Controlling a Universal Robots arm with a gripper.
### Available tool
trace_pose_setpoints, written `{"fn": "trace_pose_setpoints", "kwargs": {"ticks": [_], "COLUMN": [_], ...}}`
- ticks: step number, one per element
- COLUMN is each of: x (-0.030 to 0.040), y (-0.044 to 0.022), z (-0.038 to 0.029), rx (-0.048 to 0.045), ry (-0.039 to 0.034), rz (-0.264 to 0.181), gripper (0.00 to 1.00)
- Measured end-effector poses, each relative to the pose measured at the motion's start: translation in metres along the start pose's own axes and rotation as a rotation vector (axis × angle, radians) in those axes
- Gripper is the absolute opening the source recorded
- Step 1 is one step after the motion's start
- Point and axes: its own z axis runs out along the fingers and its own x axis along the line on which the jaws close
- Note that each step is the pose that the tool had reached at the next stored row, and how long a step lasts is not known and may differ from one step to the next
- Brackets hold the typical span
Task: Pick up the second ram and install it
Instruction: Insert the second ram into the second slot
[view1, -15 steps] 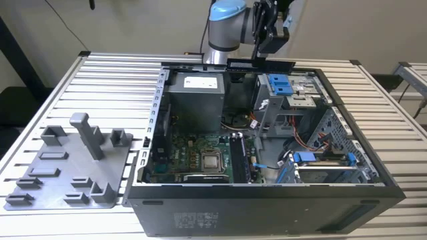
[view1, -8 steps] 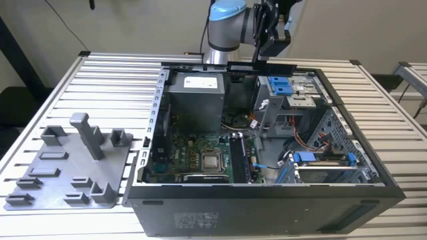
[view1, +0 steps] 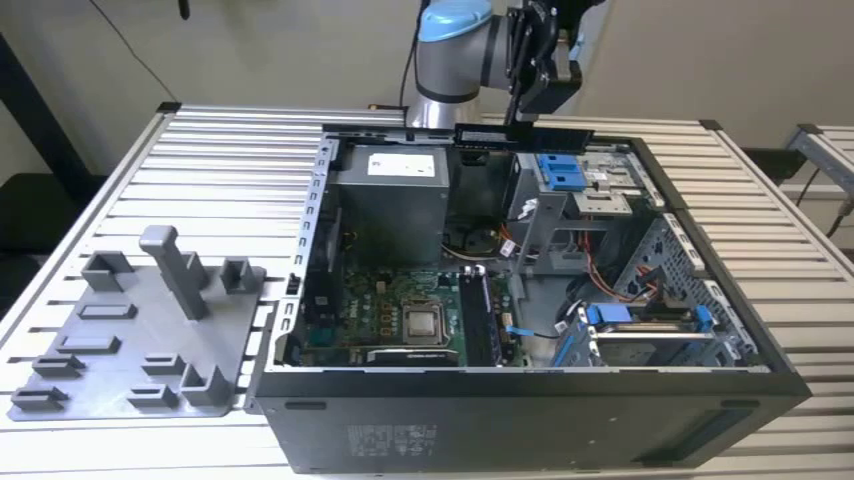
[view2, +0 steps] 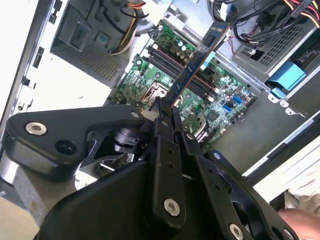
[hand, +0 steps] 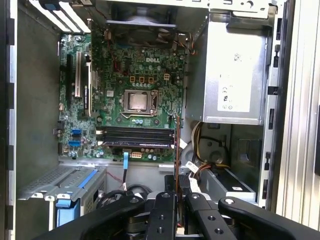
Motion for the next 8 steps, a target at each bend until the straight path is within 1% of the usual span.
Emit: {"fn": "trace_pose_setpoints", "kwargs": {"ticks": [8], "x": [0.0000], "y": [-0.0001], "z": [0.0000], "rx": [0.0002], "ry": [0.0000], "rz": [0.000], "gripper": [0.14]}}
